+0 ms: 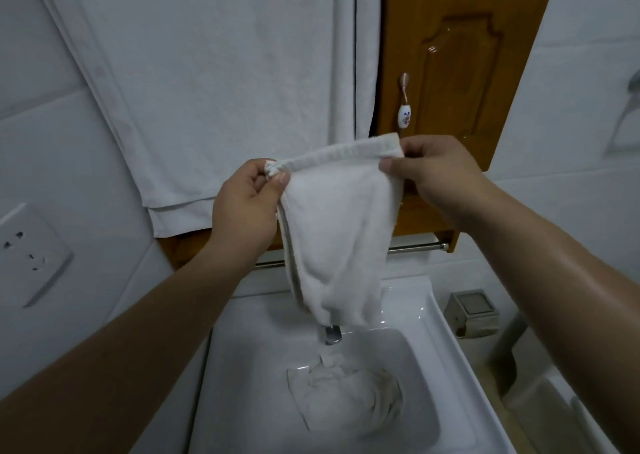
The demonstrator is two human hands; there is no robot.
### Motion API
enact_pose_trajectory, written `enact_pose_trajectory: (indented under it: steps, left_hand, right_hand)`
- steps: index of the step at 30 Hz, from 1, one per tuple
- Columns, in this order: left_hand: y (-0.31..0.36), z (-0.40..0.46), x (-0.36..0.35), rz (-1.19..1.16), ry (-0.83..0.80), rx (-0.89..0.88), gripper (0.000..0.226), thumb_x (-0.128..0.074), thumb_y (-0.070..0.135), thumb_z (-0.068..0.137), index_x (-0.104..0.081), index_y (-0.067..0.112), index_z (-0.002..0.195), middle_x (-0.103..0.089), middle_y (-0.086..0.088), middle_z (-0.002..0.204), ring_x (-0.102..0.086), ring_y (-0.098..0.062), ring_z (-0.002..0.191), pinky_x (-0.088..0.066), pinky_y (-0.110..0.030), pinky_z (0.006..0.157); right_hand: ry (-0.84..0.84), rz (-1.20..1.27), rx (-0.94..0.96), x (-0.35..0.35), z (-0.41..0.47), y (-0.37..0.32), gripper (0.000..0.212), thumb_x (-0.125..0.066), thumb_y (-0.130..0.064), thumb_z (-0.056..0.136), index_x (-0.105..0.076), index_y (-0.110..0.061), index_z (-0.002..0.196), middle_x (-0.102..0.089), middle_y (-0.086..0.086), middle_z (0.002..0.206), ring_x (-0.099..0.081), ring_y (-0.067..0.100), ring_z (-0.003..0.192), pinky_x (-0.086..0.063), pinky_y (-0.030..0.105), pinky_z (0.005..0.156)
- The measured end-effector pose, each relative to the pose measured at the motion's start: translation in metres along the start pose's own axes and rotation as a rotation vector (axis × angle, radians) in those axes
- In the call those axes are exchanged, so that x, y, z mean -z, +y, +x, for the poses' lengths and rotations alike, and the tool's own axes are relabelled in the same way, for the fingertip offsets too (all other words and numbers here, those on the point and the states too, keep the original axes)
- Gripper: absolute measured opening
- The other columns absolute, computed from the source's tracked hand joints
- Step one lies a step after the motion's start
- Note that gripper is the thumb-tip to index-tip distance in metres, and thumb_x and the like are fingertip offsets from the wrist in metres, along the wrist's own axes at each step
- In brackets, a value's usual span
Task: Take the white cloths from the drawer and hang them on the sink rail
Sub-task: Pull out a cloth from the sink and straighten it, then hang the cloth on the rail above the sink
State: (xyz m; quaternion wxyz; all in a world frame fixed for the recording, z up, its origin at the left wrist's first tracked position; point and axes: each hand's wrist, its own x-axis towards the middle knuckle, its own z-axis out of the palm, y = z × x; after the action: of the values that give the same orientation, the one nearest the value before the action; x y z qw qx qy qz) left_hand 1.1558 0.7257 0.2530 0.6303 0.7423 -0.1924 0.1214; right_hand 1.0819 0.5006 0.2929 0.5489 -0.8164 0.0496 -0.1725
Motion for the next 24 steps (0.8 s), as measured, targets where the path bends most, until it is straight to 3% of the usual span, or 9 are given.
enact_pose_trajectory:
  steps: [2, 5, 11, 16, 19, 21, 24]
  left_hand:
    - [-0.006, 0.001, -0.002, -0.005, 0.005, 0.044, 0.009, -0.059, 0.030, 0.093, -0.067, 0.028, 0.089, -0.073, 0.006, 0.084, -0.066, -0.013, 0.081, -0.057, -0.048, 0.082]
    - [-0.014, -0.006, -0.015, 0.065, -0.023, 0.062, 0.012, -0.056, 0.029, 0.097, -0.063, 0.026, 0.088, -0.070, 0.007, 0.079, -0.062, -0.009, 0.071, -0.051, -0.034, 0.067]
    - [-0.042, -0.026, -0.052, 0.359, -0.130, -0.014, 0.005, -0.055, 0.025, 0.098, -0.059, 0.022, 0.096, -0.062, 0.008, 0.079, -0.054, -0.003, 0.071, -0.038, -0.017, 0.059]
    - [-0.079, -0.022, -0.091, 0.289, -0.172, 0.149, 0.012, -0.053, 0.024, 0.099, -0.061, 0.015, 0.095, -0.063, 0.000, 0.087, -0.057, -0.015, 0.081, -0.041, -0.026, 0.066]
    - [-0.092, -0.021, -0.116, 0.360, -0.219, 0.104, 0.011, -0.051, 0.027, 0.101, -0.058, 0.018, 0.101, -0.060, 0.004, 0.089, -0.054, -0.008, 0.079, -0.040, -0.021, 0.065]
    - [-0.098, -0.018, -0.129, 0.395, -0.234, 0.099, 0.010, -0.049, 0.028, 0.101, -0.056, 0.020, 0.102, -0.059, 0.006, 0.089, -0.052, -0.005, 0.077, -0.040, -0.019, 0.065]
    - [-0.110, -0.016, -0.146, 0.394, -0.229, 0.177, 0.015, -0.049, 0.028, 0.101, -0.058, 0.016, 0.105, -0.062, 0.001, 0.095, -0.055, -0.014, 0.084, -0.043, -0.027, 0.072]
  right_hand:
    - [-0.020, 0.024, -0.029, 0.000, 0.001, 0.008, 0.009, -0.066, -0.021, 0.095, -0.073, -0.026, 0.096, -0.075, -0.012, 0.097, -0.072, 0.004, 0.086, -0.057, 0.025, 0.076]
    - [-0.082, 0.013, -0.053, -0.007, -0.004, 0.027, 0.015, -0.062, -0.019, 0.097, -0.073, -0.028, 0.103, -0.076, -0.013, 0.100, -0.072, 0.004, 0.089, -0.056, 0.021, 0.074]
    - [-0.013, -0.108, -0.196, 0.000, -0.008, 0.083, 0.027, -0.055, -0.030, 0.101, -0.066, -0.024, 0.125, -0.067, -0.011, 0.119, -0.063, 0.017, 0.109, -0.052, 0.043, 0.099]
    - [0.066, -0.187, -0.273, 0.007, -0.003, 0.130, 0.026, -0.053, -0.034, 0.102, -0.063, -0.026, 0.125, -0.064, -0.008, 0.122, -0.060, 0.016, 0.105, -0.050, 0.038, 0.095]
    - [0.136, -0.189, -0.284, 0.012, 0.003, 0.151, 0.014, -0.052, -0.034, 0.101, -0.061, -0.031, 0.111, -0.063, -0.011, 0.109, -0.060, 0.011, 0.095, -0.050, 0.033, 0.088]
    - [0.152, -0.185, -0.314, 0.016, 0.005, 0.162, 0.017, -0.052, -0.036, 0.101, -0.063, -0.028, 0.112, -0.065, -0.010, 0.112, -0.061, 0.016, 0.100, -0.051, 0.035, 0.090]
    - [0.139, -0.211, -0.340, 0.021, 0.007, 0.174, 0.028, -0.052, -0.034, 0.101, -0.065, -0.021, 0.122, -0.067, -0.003, 0.119, -0.062, 0.023, 0.106, -0.053, 0.042, 0.096]
